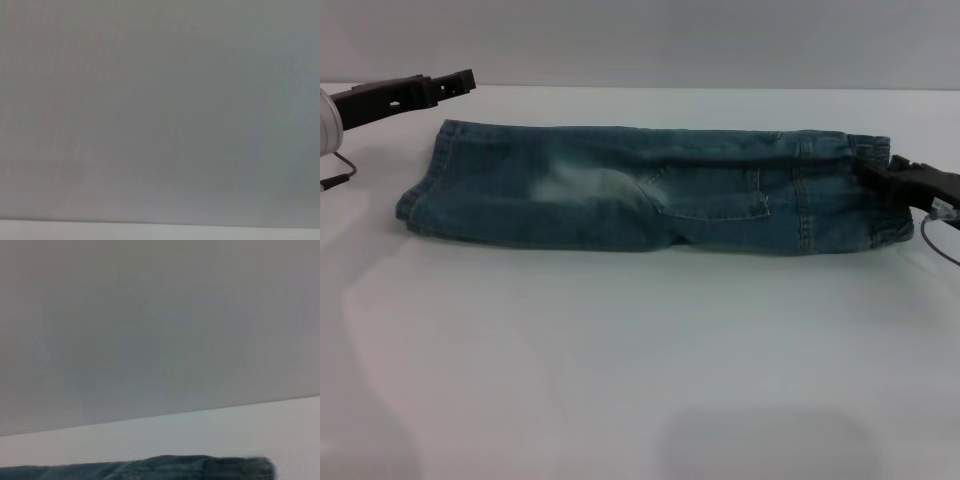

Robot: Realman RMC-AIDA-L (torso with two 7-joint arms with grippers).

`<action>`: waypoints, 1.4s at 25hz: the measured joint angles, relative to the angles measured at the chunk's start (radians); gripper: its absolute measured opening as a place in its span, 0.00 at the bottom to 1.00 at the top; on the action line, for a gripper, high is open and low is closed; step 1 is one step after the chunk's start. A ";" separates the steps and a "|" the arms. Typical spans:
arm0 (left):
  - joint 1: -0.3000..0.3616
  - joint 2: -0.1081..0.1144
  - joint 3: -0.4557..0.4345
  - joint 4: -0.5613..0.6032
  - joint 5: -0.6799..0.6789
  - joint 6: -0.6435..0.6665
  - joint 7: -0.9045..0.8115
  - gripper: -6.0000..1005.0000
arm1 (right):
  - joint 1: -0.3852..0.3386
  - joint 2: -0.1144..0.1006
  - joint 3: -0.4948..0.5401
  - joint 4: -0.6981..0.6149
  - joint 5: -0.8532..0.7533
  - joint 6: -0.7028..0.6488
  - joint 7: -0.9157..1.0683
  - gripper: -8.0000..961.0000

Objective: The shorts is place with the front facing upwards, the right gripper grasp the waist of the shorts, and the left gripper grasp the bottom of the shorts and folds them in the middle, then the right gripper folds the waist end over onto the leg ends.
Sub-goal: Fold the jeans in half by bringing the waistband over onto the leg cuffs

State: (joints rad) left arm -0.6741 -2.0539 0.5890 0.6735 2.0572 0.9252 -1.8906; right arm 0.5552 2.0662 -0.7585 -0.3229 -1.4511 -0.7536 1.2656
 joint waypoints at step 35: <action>0.069 -0.008 0.013 -0.180 -0.443 0.269 0.451 0.80 | 0.100 -0.200 0.021 -0.565 -0.942 -0.662 1.030 0.74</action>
State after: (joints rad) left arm -0.6053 -2.0616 0.6018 0.4931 1.6138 1.1946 -1.4393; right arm 0.6557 1.8664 -0.7372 -0.8884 -2.3935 -1.4152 2.2954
